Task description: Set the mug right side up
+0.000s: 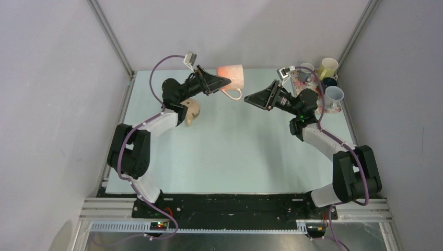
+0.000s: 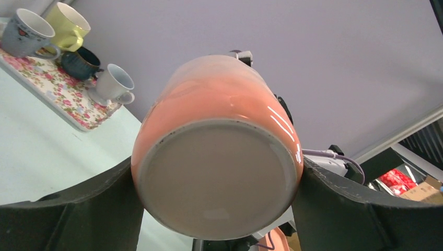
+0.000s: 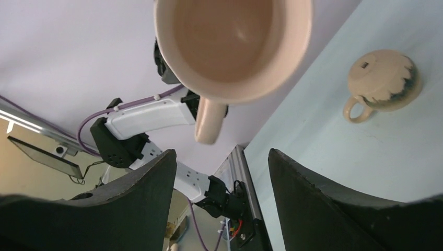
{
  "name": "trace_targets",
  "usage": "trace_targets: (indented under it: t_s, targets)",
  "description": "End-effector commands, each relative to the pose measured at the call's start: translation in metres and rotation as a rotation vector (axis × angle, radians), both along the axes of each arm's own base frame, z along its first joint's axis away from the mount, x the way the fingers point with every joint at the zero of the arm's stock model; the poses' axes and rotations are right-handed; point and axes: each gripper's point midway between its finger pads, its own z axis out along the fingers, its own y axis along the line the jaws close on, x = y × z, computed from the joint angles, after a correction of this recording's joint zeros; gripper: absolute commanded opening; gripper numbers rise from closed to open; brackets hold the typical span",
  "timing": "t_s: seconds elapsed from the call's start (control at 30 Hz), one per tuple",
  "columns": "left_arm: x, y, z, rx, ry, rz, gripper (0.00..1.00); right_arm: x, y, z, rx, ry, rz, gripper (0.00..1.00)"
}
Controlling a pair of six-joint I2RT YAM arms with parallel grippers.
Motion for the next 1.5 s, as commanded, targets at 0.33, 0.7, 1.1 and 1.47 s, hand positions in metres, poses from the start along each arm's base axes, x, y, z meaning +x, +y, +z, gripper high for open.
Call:
trace_targets:
  t_s: [0.33, 0.7, 1.1, 1.47]
  targets:
    - [-0.050, -0.017, 0.044, -0.097, -0.200, -0.056, 0.00, -0.030, 0.023, 0.033, 0.109, -0.015, 0.076, 0.68]
    - [-0.062, -0.039, 0.025, -0.070, -0.210, -0.109, 0.00, -0.032, 0.020, 0.040, 0.143, 0.019, 0.063, 0.60]
    - [-0.068, -0.048, 0.017, -0.056, -0.214, -0.135, 0.00, -0.024, 0.015, 0.032, 0.124, 0.040, 0.030, 0.01]
    - [-0.067, -0.050, 0.020, -0.059, -0.209, -0.153, 0.19, -0.023, 0.006, 0.035, 0.102, -0.022, 0.012, 0.00]
